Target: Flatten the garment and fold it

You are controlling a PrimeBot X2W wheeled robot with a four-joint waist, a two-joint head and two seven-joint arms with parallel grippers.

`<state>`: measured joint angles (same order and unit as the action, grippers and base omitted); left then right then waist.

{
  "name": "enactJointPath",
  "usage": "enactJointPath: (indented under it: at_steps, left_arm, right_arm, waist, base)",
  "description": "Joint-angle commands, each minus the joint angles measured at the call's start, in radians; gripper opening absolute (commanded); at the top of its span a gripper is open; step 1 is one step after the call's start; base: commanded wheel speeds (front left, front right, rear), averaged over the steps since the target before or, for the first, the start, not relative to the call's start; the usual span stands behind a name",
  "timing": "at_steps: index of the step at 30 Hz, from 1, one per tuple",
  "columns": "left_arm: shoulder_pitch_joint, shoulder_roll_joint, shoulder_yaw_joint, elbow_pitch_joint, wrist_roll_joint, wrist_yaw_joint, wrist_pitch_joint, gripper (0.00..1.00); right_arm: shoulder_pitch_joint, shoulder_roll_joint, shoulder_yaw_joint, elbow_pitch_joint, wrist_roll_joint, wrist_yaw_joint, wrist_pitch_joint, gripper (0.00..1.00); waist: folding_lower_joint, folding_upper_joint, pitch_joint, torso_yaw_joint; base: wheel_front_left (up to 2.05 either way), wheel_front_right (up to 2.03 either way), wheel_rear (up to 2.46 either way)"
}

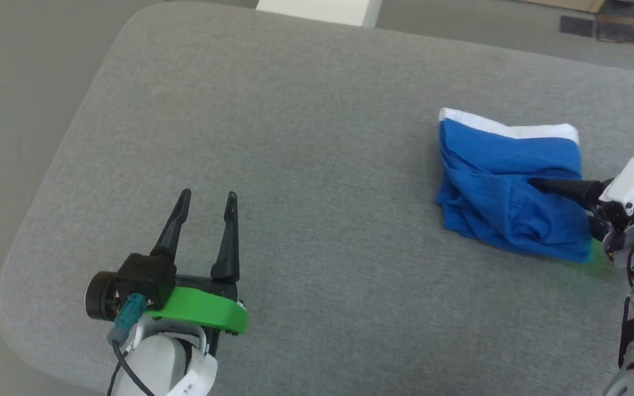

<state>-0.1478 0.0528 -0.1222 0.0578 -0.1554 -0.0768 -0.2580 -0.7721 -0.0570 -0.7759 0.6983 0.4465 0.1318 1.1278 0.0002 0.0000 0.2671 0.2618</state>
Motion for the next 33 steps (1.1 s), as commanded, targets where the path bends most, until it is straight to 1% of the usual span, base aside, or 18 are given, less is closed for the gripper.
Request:
enactJointPath:
  at_steps: [1, 3, 4, 5, 6, 7, 8, 13, 15, 17, 19, 20, 23, 25, 28, 33]
  left_arm:
    - [-0.018, -0.003, -0.003, -0.002, -0.004, 0.006, -0.004, 1.00]
    - [-0.019, -0.003, -0.004, -0.002, -0.004, 0.007, -0.004, 1.00]
    - [-0.020, -0.003, -0.004, -0.002, -0.004, 0.006, -0.004, 1.00]
    - [-0.021, -0.003, -0.004, -0.001, -0.004, 0.006, -0.004, 1.00]
    - [-0.022, -0.003, -0.003, 0.000, -0.004, 0.007, -0.004, 1.00]
    - [-0.023, -0.003, -0.003, 0.000, -0.003, 0.007, -0.004, 1.00]
    - [-0.023, -0.003, -0.002, 0.001, -0.001, 0.008, -0.004, 1.00]
    - [-0.021, -0.003, 0.004, 0.001, 0.005, 0.010, -0.004, 1.00]
    - [-0.020, -0.003, 0.009, 0.001, 0.007, 0.009, -0.004, 1.00]
    - [-0.019, -0.003, 0.013, 0.000, 0.010, 0.008, -0.004, 1.00]
    - [-0.017, -0.003, 0.019, -0.003, 0.014, 0.007, -0.004, 1.00]
    - [-0.017, -0.003, 0.024, -0.004, 0.017, 0.006, -0.004, 1.00]
    - [-0.017, -0.003, 0.040, -0.007, 0.029, 0.001, -0.004, 1.00]
    - [-0.018, -0.002, 0.050, -0.010, 0.037, -0.002, -0.004, 1.00]
    - [-0.024, 0.000, 0.062, -0.012, 0.050, -0.010, -0.004, 1.00]
    - [-0.038, 0.013, 0.069, -0.019, 0.074, -0.021, -0.004, 1.00]
  right_arm:
    - [-0.021, 0.005, -0.006, -0.010, -0.011, -0.001, 0.020, 1.00]
    - [-0.033, 0.006, -0.003, -0.010, -0.002, -0.001, 0.041, 1.00]
    - [-0.038, 0.006, 0.006, -0.004, 0.011, -0.001, 0.045, 0.51]
    - [-0.040, 0.006, 0.017, -0.001, 0.019, -0.001, 0.046, 0.40]
    - [-0.039, 0.006, 0.033, 0.000, 0.027, -0.001, 0.042, 0.16]
    - [-0.036, 0.006, 0.047, -0.002, 0.031, -0.001, 0.037, 0.04]
    - [-0.030, 0.006, 0.064, -0.005, 0.036, -0.001, 0.027, 0.00]
    - [0.000, 0.007, 0.132, -0.033, 0.065, -0.001, 0.007, 0.00]
    - [0.008, 0.007, 0.179, -0.061, 0.071, -0.001, 0.003, 0.00]
    - [0.027, 0.007, 0.257, -0.109, 0.054, -0.001, 0.002, 0.00]
    - [0.057, 0.005, 0.363, -0.183, 0.010, -0.001, 0.004, 0.00]
    - [0.075, -0.005, 0.429, -0.228, -0.012, -0.001, 0.004, 0.00]
    - [0.111, -0.043, 0.567, -0.331, -0.032, -0.001, -0.003, 0.00]
    - [0.121, -0.057, 0.617, -0.373, -0.023, -0.001, -0.001, 0.00]
    - [0.136, -0.098, 0.680, -0.422, -0.024, -0.001, -0.002, 0.00]
    - [0.155, -0.172, 0.742, -0.442, -0.066, -0.001, -0.041, 0.00]
  waist:
    - [-0.0002, 0.0000, 0.015, 0.019]
    - [-0.0002, 0.0000, 0.018, 0.024]
    - [-0.0002, 0.0000, 0.018, 0.025]
    - [-0.0002, 0.0000, 0.018, 0.025]
    - [-0.0002, 0.0000, 0.018, 0.025]
    - [-0.0002, 0.0000, 0.017, 0.023]
    - [-0.0002, 0.0000, 0.015, 0.021]
    - [-0.0002, 0.0000, 0.004, -0.005]
    - [-0.0002, 0.0000, 0.002, -0.022]
    - [-0.0002, 0.0000, -0.001, -0.044]
    - [-0.0002, 0.0000, -0.001, -0.071]
    - [-0.0002, 0.0000, -0.001, -0.089]
    - [-0.0002, 0.0000, 0.002, -0.144]
    - [-0.0002, 0.0000, 0.003, -0.182]
    - [-0.0002, 0.0000, 0.011, -0.244]
    - [-0.0002, 0.0000, 0.034, -0.346]
  base:
    - [0.00, 0.00, 0.00]
    - [0.00, 0.00, 0.00]
    - [0.00, 0.00, 0.00]
    - [0.00, 0.00, 0.00]
    - [0.00, 0.00, 0.00]
    - [0.00, 0.00, 0.00]
    - [0.00, 0.00, 0.00]
    - [0.00, 0.00, 0.00]
    - [0.00, 0.00, 0.00]
    - [0.00, 0.00, 0.00]
    - [0.00, 0.00, 0.00]
    - [0.00, 0.00, 0.00]
    - [0.00, 0.00, 0.00]
    - [0.00, 0.00, 0.00]
    - [0.00, 0.00, 0.00]
    - [0.00, 0.00, 0.00]
